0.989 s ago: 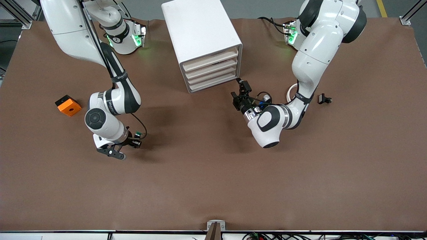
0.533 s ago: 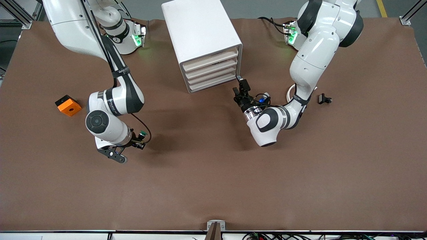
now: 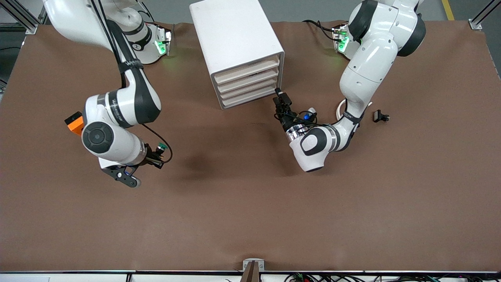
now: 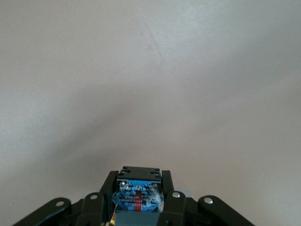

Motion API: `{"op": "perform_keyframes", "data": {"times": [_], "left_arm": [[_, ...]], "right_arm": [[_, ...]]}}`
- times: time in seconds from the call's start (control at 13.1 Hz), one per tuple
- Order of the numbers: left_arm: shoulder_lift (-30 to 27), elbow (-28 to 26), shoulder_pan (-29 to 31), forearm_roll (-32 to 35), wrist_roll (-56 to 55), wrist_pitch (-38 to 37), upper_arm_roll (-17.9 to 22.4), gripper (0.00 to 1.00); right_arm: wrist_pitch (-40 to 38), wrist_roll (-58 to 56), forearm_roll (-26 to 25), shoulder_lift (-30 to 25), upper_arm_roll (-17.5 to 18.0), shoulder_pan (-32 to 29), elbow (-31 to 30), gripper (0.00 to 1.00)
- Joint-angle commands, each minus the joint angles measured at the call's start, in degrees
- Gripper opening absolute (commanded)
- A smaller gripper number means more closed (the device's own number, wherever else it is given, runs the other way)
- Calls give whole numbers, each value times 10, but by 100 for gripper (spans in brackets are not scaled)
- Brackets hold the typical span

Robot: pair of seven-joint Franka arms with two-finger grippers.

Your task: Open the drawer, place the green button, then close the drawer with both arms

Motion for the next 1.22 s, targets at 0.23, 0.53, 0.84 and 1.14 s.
{"op": "perform_keyframes", "data": {"times": [0.23, 0.53, 0.84, 1.14], "left_arm": [[19, 9, -5, -38, -21, -6, -3, 58], [24, 9, -20, -42, -22, -6, -3, 58], [30, 7, -33, -42, -22, 0, -3, 58], [34, 6, -48, -42, -22, 12, -3, 58]], "right_arm": [[-184, 12, 0, -86, -2, -2, 55, 0], [-231, 70, 0, -128, 1, 1, 67, 0], [-278, 132, -1, -143, 3, 19, 68, 0], [-251, 181, -7, -137, 2, 60, 68, 0]]}}
